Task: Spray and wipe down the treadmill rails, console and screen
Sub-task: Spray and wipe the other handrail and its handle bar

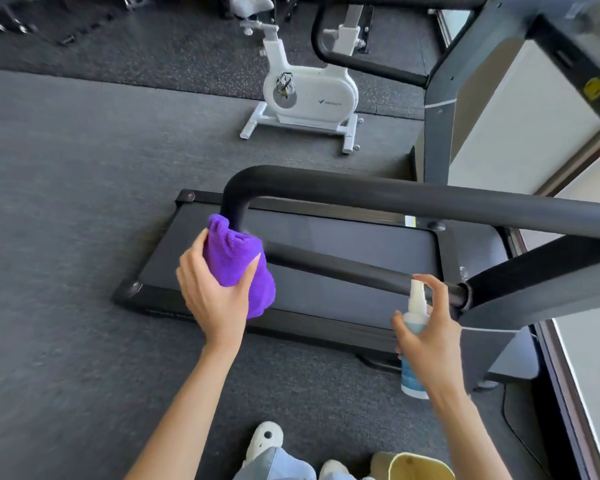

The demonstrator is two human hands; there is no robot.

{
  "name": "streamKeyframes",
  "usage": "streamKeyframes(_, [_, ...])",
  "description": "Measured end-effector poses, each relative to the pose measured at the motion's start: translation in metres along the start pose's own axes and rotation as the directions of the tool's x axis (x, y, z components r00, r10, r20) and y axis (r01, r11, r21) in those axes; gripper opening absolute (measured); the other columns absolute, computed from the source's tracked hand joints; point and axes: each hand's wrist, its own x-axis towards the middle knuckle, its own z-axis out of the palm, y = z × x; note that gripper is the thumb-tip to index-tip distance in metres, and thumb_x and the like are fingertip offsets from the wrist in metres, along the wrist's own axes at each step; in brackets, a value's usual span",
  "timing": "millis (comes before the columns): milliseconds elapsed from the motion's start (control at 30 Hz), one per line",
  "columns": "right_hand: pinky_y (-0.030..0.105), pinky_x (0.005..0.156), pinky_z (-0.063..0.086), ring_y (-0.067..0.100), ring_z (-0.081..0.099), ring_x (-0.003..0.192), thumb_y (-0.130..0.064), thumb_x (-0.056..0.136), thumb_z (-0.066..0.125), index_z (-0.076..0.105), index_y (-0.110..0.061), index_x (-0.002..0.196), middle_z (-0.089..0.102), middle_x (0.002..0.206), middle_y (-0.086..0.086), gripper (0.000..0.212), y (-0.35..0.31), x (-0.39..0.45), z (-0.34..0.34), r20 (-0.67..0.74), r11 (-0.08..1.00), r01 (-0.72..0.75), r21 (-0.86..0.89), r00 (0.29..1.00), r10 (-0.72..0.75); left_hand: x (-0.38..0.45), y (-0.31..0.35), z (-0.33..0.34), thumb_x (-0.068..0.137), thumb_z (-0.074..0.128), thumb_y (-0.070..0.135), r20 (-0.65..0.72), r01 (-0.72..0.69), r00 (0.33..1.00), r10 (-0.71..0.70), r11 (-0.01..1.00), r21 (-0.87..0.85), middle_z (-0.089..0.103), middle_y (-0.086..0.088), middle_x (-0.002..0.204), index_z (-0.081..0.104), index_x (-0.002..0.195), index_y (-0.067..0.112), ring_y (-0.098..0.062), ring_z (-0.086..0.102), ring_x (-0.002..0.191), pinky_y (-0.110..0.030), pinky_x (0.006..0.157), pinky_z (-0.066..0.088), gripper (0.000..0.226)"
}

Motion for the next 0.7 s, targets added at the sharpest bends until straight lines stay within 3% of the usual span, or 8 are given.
streamKeyframes(100, [0.052, 0.06, 0.059, 0.029, 0.066, 0.06, -0.008, 0.089, 0.068, 0.038, -0.044, 0.127, 0.059, 0.083, -0.001, 0.06, -0.002, 0.003, 0.005, 0.018, 1.0, 0.01, -0.007, 1.0, -0.01, 0.017, 0.0, 0.01, 0.074, 0.078, 0.039, -0.141, -0.078, 0.987, 0.076, 0.997, -0.01, 0.054, -0.008, 0.126, 0.048, 0.134, 0.01, -0.025, 0.048, 0.113, -0.039, 0.097, 0.04, 0.073])
streamKeyframes(200, [0.052, 0.057, 0.059, 0.03, 0.065, 0.058, -0.008, 0.089, 0.068, 0.039, -0.042, 0.126, 0.059, 0.08, 0.001, 0.058, -0.004, 0.006, 0.011, 0.024, 1.0, 0.016, -0.011, 1.0, -0.015, 0.038, 0.009, 0.04, 0.071, 0.08, 0.038, -0.167, -0.095, 0.982, 0.089, 0.995, -0.03, 0.053, -0.008, 0.128, 0.047, 0.135, 0.008, -0.023, 0.048, 0.115, -0.03, 0.099, 0.037, 0.078])
streamKeyframes(333, [0.052, 0.056, 0.059, 0.029, 0.065, 0.057, -0.007, 0.089, 0.069, 0.037, -0.05, 0.12, 0.058, 0.079, -0.002, 0.062, -0.005, 0.008, 0.016, 0.023, 1.0, 0.016, -0.009, 1.0, -0.016, 0.047, 0.012, 0.068, 0.06, 0.085, 0.036, -0.235, 0.044, 0.968, -0.088, 0.982, -0.185, 0.051, 0.013, 0.125, 0.047, 0.134, 0.021, -0.005, 0.052, 0.117, -0.019, 0.094, 0.039, 0.085])
streamKeyframes(400, [0.052, 0.057, 0.059, 0.028, 0.065, 0.057, -0.007, 0.088, 0.069, 0.038, -0.049, 0.122, 0.058, 0.079, -0.003, 0.062, -0.004, 0.009, 0.017, 0.022, 1.0, 0.019, -0.016, 1.0, -0.018, 0.047, 0.01, 0.072, 0.056, 0.085, 0.038, -0.26, 0.075, 0.956, -0.136, 0.969, -0.234, 0.048, 0.029, 0.121, 0.045, 0.133, 0.032, 0.01, 0.049, 0.113, -0.006, 0.091, 0.035, 0.086])
streamKeyframes(467, [0.051, 0.057, 0.059, 0.028, 0.065, 0.056, -0.007, 0.088, 0.069, 0.039, -0.044, 0.125, 0.059, 0.082, -0.004, 0.06, -0.003, 0.01, 0.017, 0.016, 1.0, 0.018, -0.023, 1.0, -0.018, 0.045, 0.01, 0.075, 0.054, 0.085, 0.042, -0.265, 0.159, 0.934, -0.241, 0.942, -0.295, 0.047, 0.037, 0.121, 0.041, 0.131, 0.042, 0.016, 0.049, 0.11, -0.003, 0.09, 0.035, 0.089])
streamKeyframes(567, [0.05, 0.054, 0.059, 0.028, 0.064, 0.053, -0.007, 0.088, 0.069, 0.04, -0.041, 0.125, 0.06, 0.081, -0.001, 0.058, -0.001, 0.011, 0.013, -0.004, 1.0, 0.014, -0.018, 1.0, -0.014, 0.032, 0.008, 0.085, 0.055, 0.086, 0.048, -0.246, 0.334, 0.856, -0.454, 0.85, -0.407, 0.053, 0.032, 0.123, 0.039, 0.132, 0.043, 0.015, 0.054, 0.105, -0.016, 0.092, 0.044, 0.091])
streamKeyframes(700, [0.049, 0.055, 0.059, 0.025, 0.064, 0.055, -0.007, 0.088, 0.069, 0.039, -0.041, 0.125, 0.06, 0.087, -0.005, 0.058, 0.003, 0.009, 0.01, 0.002, 0.999, 0.013, -0.036, 1.0, -0.012, 0.016, 0.004, 0.098, 0.061, 0.087, 0.044, -0.149, 0.516, 0.717, -0.681, 0.662, -0.544, 0.057, 0.027, 0.109, 0.043, 0.13, 0.035, 0.022, 0.056, 0.085, -0.001, 0.072, 0.042, 0.083])
